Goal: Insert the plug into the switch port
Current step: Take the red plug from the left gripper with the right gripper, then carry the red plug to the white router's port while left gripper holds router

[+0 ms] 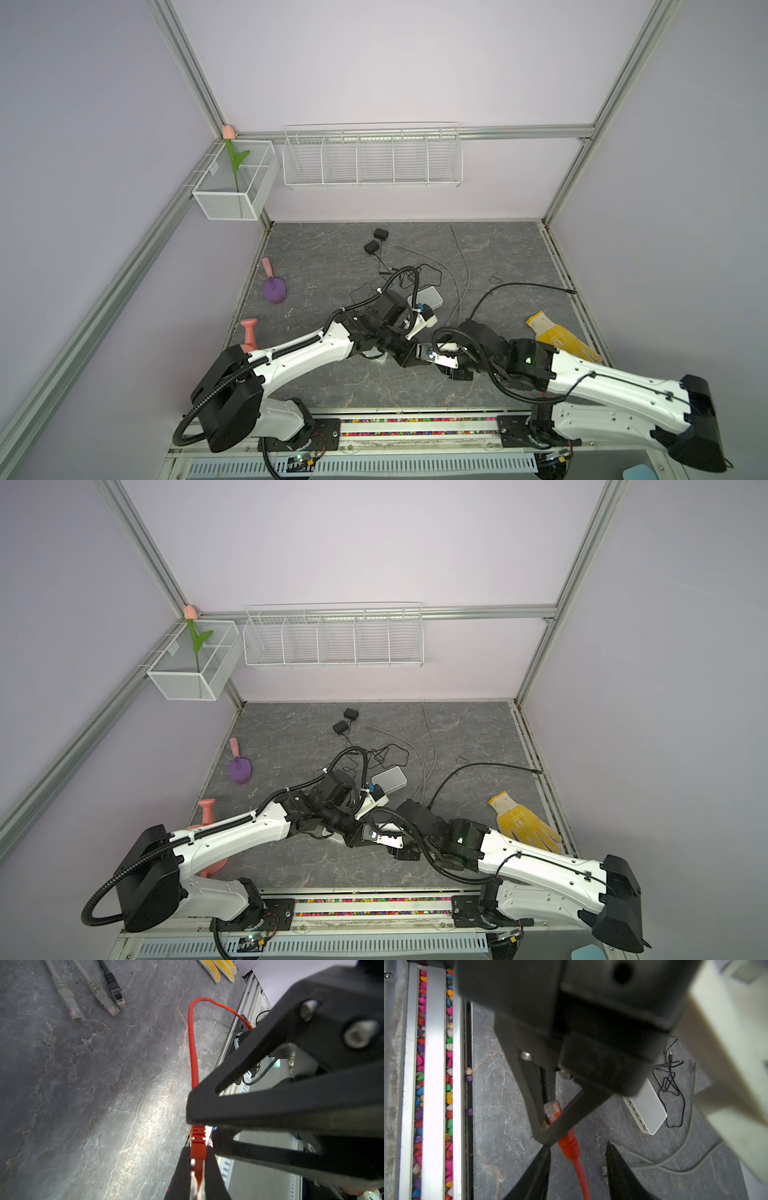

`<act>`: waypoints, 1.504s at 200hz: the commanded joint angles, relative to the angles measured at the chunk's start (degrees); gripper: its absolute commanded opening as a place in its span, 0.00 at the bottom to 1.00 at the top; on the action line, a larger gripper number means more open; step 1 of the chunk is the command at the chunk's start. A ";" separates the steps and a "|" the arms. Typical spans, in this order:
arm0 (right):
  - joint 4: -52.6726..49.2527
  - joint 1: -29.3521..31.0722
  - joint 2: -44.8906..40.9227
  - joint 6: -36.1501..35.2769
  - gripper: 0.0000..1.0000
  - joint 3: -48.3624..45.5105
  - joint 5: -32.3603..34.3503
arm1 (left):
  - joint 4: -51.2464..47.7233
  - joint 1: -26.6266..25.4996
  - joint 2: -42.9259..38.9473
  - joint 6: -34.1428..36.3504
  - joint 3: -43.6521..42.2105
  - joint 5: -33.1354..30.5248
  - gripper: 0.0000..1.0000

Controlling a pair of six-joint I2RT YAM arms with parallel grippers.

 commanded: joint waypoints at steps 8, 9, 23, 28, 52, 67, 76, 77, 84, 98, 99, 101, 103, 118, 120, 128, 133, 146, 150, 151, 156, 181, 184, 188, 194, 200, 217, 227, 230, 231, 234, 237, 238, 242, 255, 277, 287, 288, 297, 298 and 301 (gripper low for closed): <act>1.87 0.42 1.09 -0.55 0.45 -1.97 -0.93 | 2.33 0.08 -0.06 -0.38 -0.51 2.25 0.00; 1.90 0.40 1.09 -0.54 0.45 -1.98 -0.88 | 2.35 0.10 -0.06 -0.37 -0.49 2.22 0.00; 2.34 0.38 1.01 -0.62 0.45 -2.37 -0.05 | 2.28 0.11 -0.25 -0.38 -0.70 2.24 0.00; 2.52 0.41 0.95 -0.71 0.45 -2.58 0.25 | 2.35 0.10 -0.30 -0.44 -0.82 2.26 0.00; 4.27 0.53 1.01 -1.14 0.42 -3.35 1.98 | 3.04 0.13 -0.73 -0.79 -0.99 3.06 0.00; 4.92 0.55 1.08 -1.40 0.37 -3.50 2.55 | 3.21 0.21 -1.02 -0.86 -1.04 3.32 0.00; 5.00 0.53 1.01 -1.48 0.33 -3.51 2.43 | 3.32 0.17 -1.03 -0.92 -1.06 3.33 0.00; 5.05 0.54 1.01 -1.49 0.32 -3.50 2.38 | 3.33 0.19 -1.07 -0.90 -1.08 3.33 0.00; 5.26 0.54 0.84 -1.52 0.30 -3.47 2.25 | 3.32 0.18 -0.91 -0.96 -1.09 3.25 0.00; 5.79 0.51 0.74 -1.67 0.22 -3.44 1.97 | 3.29 0.17 -0.44 -0.96 -1.11 3.41 0.00; 5.84 0.49 0.74 -1.63 0.21 -3.42 1.97 | 3.32 0.19 -0.42 -0.97 -1.14 3.46 0.00; 5.88 0.49 0.74 -1.62 0.20 -3.43 1.97 | 3.38 0.14 -0.41 -1.02 -1.17 3.54 0.00; 5.89 0.50 0.81 -1.66 0.19 -3.41 2.11 | 3.53 0.17 -0.43 -1.12 -1.24 3.65 0.00; 6.15 0.53 1.26 -1.63 0.15 -3.58 3.02 | 4.75 0.18 -0.78 -1.81 -1.86 4.75 0.00; 6.26 0.48 1.33 -1.62 0.15 -3.69 3.16 | 5.03 0.18 -0.90 -1.95 -2.03 4.88 0.00; 6.61 0.51 1.29 -1.59 0.14 -3.89 3.53 | 5.57 0.20 -1.35 -2.33 -2.42 5.17 0.00; 6.87 0.54 1.20 -1.59 0.13 -4.09 3.61 | 5.63 0.20 -1.73 -2.38 -2.49 5.27 0.00; 7.57 0.49 0.71 -1.31 0.12 -4.53 3.69 | 5.45 0.15 -2.15 -2.55 -2.67 5.44 0.00; 7.76 0.55 0.53 -1.22 0.11 -4.62 3.71 | 5.31 0.16 -2.30 -2.55 -2.66 5.34 0.00; 7.84 0.55 0.46 -1.18 0.11 -4.63 3.72 | 5.29 0.19 -2.32 -2.60 -2.62 5.26 0.00; 7.98 0.48 0.27 -0.95 0.11 -4.61 3.82 | 5.27 0.26 -2.40 -2.64 -2.67 5.15 0.00; 6.85 0.38 0.31 0.41 0.11 -3.65 3.32 | 4.17 0.87 -3.16 -3.13 -2.54 2.05 0.67; 6.33 0.36 0.51 0.77 0.11 -3.30 3.30 | 4.00 1.10 -3.41 -3.28 -2.54 1.35 0.73; 5.81 0.27 0.89 1.16 0.11 -2.79 3.34 | 3.80 1.69 -3.91 -3.68 -2.65 0.14 0.79; 3.87 -0.04 1.81 2.13 0.11 -1.62 3.39 | 3.61 3.04 -4.95 -4.53 -2.94 -2.03 0.82; 2.05 -0.45 3.11 3.13 0.11 -0.21 3.15 | 3.98 5.11 -6.42 -6.12 -3.70 -4.09 0.83; -3.05 -2.11 6.82 5.37 0.10 3.23 0.85 | 6.19 13.62 -12.28 -12.06 -7.52 -8.24 0.88; -4.28 -2.84 8.69 6.25 0.10 4.31 -0.02 | 6.74 18.48 -16.13 -15.85 -10.03 -12.14 0.93; -4.60 -3.22 9.33 6.47 0.10 4.65 -0.63 | 6.81 19.64 -17.46 -16.61 -10.87 -13.78 0.95; -4.67 -3.31 9.61 6.48 0.10 4.71 -0.82 | 6.88 19.94 -17.85 -16.97 -11.12 -14.37 0.96; -4.88 -3.50 10.18 6.56 0.10 5.01 -1.56 | 7.00 20.63 -19.13 -17.54 -11.99 -16.15 0.99; -5.06 -3.74 10.71 6.59 0.10 5.26 -2.30 | 7.07 21.38 -20.45 -17.92 -12.90 -18.10 1.00; -5.12 -3.79 10.91 6.68 0.10 5.32 -2.54 | 7.14 21.56 -20.89 -17.93 -13.14 -18.63 1.00; -5.32 -4.02 11.68 6.82 0.10 5.63 -3.61 | 7.49 21.88 -22.58 -18.29 -14.35 -21.65 1.00; -5.73 -4.38 14.42 7.02 0.09 7.12 -6.22 | 6.80 22.18 -28.00 -18.95 -17.43 -30.16 1.00; -8.12 -4.66 20.96 8.27 0.08 11.46 -10.00 | 4.63 22.41 -34.04 -18.83 -20.78 -37.85 1.00; -9.48 -4.66 24.95 8.99 0.08 13.94 -11.66 | 3.14 22.44 -35.02 -18.31 -21.44 -39.24 1.00; -9.62 -4.69 25.41 9.06 0.07 14.23 -11.83 | 2.97 22.40 -35.03 -18.30 -21.46 -39.31 1.00; -10.81 -4.63 29.06 9.77 0.07 16.64 -13.08 | 2.11 22.40 -34.91 -18.56 -21.98 -40.35 1.00; -10.90 -4.63 29.45 9.81 0.07 16.90 -13.15 | 2.11 22.42 -34.89 -18.60 -22.08 -40.43 1.00; -11.24 -4.66 30.70 10.08 0.07 17.66 -13.53 | 2.11 22.42 -34.74 -18.60 -22.28 -40.53 1.00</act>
